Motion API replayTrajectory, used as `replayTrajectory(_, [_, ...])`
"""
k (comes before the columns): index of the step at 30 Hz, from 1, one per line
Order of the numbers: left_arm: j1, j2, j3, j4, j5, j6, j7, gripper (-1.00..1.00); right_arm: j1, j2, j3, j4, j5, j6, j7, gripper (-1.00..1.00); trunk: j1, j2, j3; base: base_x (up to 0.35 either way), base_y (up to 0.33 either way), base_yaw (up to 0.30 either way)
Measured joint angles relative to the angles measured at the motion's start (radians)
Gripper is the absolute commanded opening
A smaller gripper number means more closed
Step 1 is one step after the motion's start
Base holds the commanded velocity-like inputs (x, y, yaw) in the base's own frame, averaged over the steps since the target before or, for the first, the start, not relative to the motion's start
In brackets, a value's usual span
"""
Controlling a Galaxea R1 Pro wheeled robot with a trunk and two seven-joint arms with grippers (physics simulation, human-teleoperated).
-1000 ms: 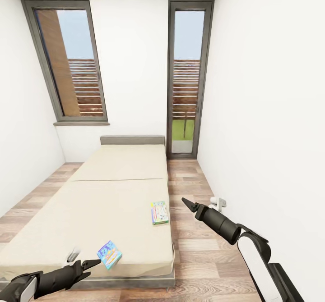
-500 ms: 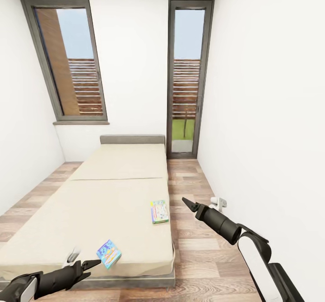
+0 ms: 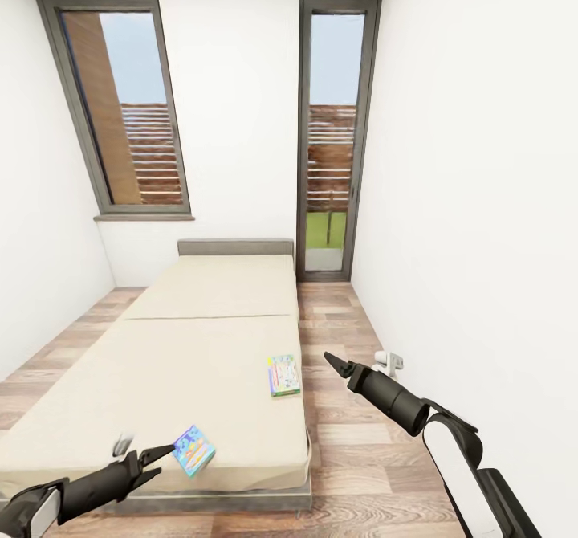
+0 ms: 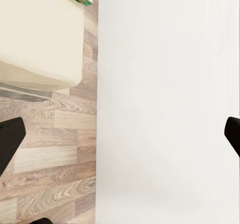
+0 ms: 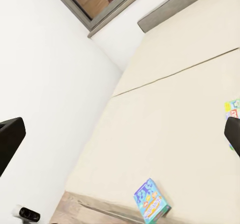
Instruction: Put all the toys in the child's room - the three board games (two on the bed and one on the table), the two jigsaw puzzles on the table, and the tennis ball on the table - inside the toy box on the table in the child's room.
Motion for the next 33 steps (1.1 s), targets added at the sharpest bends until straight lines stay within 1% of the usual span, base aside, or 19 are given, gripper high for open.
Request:
replayTrajectory(3, [0.0, 0.002, 0.013, 0.0, 0.0, -0.001, -0.009, 1.0, 0.0, 0.0, 0.0, 0.0, 0.0, 0.0, 0.0, 1.0, 0.012, -0.021, -0.009, 0.0, 0.0, 0.0])
replayTrajectory(9, [-0.001, 0.009, 0.021, -0.001, -0.001, 0.001, -0.014, 1.0, 0.0, 0.0, -0.001, 0.0, 0.0, 0.0, 0.0, 1.0, 0.035, -0.063, -0.028, 0.0, 0.0, 0.0])
replayTrajectory(24, [0.0, 0.012, 0.024, -0.001, 0.001, 0.008, -0.021, 1.0, 0.0, -0.001, -0.002, 0.0, 0.0, 0.002, 0.0, 1.0, 0.092, -0.168, -0.075, 0.0, 0.0, 0.0])
replayTrajectory(28, [0.0, 0.012, 0.024, -0.001, 0.002, 0.033, -0.022, 1.0, 0.0, -0.001, -0.003, 0.0, 0.0, 0.003, 0.0, 1.0, 0.107, -0.196, -0.088, 0.0, 0.0, 0.0])
replayTrajectory(33, [0.0, 0.012, 0.025, -0.001, 0.001, 0.044, -0.023, 1.0, 0.0, -0.001, -0.003, 0.0, 0.0, 0.003, 0.0, 1.0, 0.127, -0.231, -0.104, 0.0, 0.0, 0.0])
